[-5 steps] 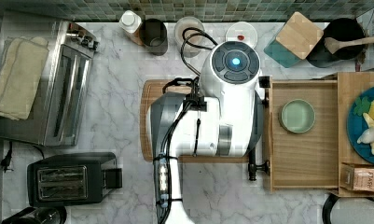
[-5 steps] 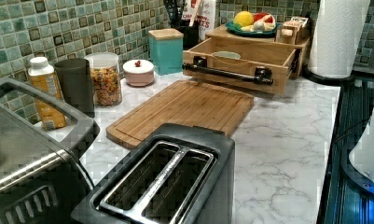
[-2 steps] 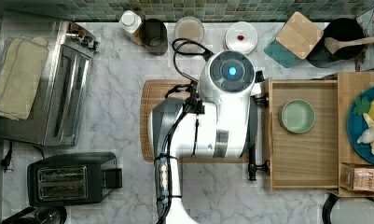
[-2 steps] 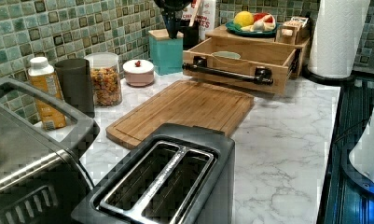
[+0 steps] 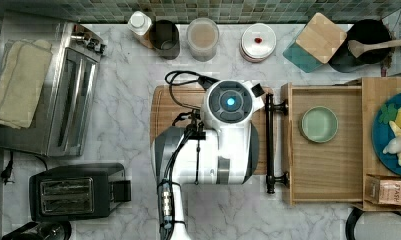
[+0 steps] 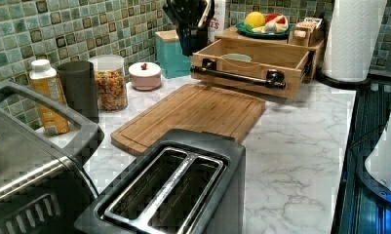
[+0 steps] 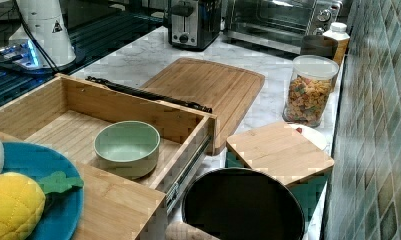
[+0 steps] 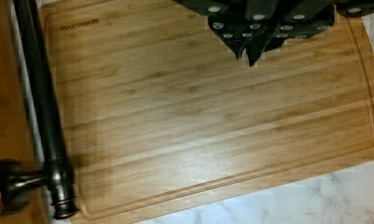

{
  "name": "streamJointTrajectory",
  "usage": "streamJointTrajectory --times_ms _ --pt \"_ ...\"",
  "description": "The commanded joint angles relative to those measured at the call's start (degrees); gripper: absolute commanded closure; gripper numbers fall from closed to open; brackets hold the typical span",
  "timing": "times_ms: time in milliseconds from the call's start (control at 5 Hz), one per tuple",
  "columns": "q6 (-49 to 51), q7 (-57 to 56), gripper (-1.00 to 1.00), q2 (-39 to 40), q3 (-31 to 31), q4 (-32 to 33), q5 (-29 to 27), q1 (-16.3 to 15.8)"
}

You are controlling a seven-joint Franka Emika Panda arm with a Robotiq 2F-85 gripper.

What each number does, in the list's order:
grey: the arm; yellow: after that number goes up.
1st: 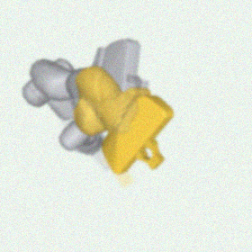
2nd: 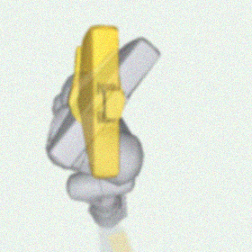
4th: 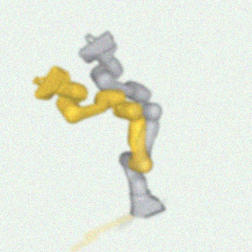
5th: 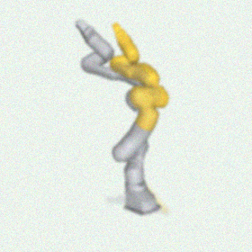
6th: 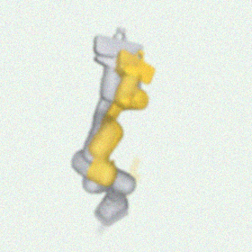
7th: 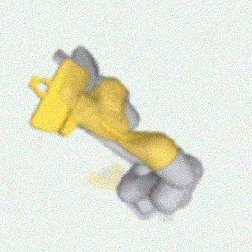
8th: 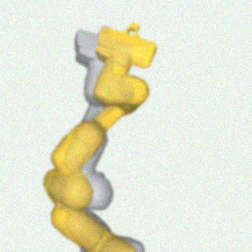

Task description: Close the drawer.

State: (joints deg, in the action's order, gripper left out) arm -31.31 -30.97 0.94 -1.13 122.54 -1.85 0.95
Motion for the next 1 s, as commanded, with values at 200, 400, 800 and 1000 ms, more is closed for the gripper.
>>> streamJointTrajectory --times_ms 200,400,800,1000 --pt "-7.7 -10.81 1.0 -5.46 -0.79 10.3 10.28 -0.45" --pt "-12.85 -11.49 1.0 -3.61 0.16 11.81 12.62 0.3" --pt "-18.31 -5.94 1.0 2.35 -2.2 10.35 17.68 4.04" --pt "-15.93 -2.08 1.0 6.29 -2.89 7.07 19.36 4.82"
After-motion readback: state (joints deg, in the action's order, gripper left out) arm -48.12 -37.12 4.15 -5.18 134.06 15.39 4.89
